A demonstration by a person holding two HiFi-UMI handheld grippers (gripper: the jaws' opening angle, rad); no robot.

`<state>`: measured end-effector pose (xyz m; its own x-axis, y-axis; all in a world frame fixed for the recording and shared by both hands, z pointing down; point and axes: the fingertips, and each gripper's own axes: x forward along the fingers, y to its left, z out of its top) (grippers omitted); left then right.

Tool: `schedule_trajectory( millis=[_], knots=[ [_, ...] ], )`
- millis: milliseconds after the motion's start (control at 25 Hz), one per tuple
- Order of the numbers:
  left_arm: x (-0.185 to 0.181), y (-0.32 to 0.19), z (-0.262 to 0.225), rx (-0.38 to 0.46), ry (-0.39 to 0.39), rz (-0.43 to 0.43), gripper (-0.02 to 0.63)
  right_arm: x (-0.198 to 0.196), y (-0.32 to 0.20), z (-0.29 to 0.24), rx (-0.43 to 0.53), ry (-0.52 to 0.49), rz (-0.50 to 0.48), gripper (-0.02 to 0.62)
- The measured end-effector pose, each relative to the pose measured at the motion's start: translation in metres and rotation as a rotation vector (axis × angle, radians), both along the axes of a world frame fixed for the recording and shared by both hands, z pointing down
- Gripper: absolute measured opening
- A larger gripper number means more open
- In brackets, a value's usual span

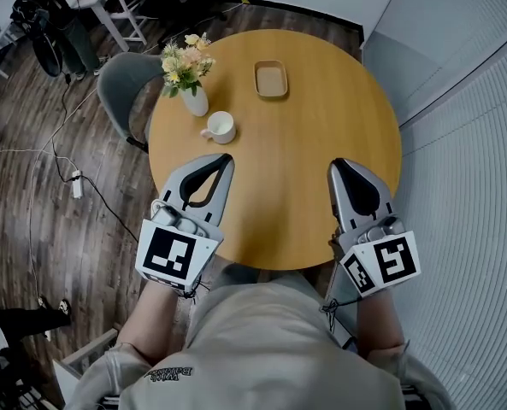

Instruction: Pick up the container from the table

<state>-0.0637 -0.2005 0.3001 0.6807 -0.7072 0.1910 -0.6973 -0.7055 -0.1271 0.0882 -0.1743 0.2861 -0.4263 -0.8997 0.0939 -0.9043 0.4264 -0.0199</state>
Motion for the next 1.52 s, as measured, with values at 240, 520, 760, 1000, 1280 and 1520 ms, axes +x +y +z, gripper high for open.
schedule_trajectory(
  millis=[240, 520, 760, 1000, 1280, 1520],
  knots=[
    [0.019, -0.006, 0.006, -0.006, 0.003, -0.008, 0.021, 0.016, -0.011, -0.001, 0.017, -0.064, -0.013, 0.038],
    [0.024, -0.034, 0.008, 0.057, -0.063, 0.001, 0.021, 0.025, -0.041, 0.002, 0.01, -0.032, -0.035, 0.04],
    [0.04, -0.068, 0.006, 0.071, -0.045, 0.011, 0.021, 0.021, -0.089, 0.008, -0.004, 0.089, -0.109, 0.137],
    [0.054, -0.103, 0.014, 0.058, -0.015, 0.008, 0.021, 0.02, -0.14, 0.016, -0.009, 0.191, -0.151, 0.149],
    [0.056, -0.152, 0.047, 0.03, 0.0, -0.029, 0.021, 0.003, -0.204, 0.066, -0.079, 0.274, -0.226, 0.149],
    [0.058, -0.186, 0.085, -0.027, 0.02, -0.065, 0.021, -0.012, -0.253, 0.123, -0.145, 0.367, -0.301, 0.149]
  ],
)
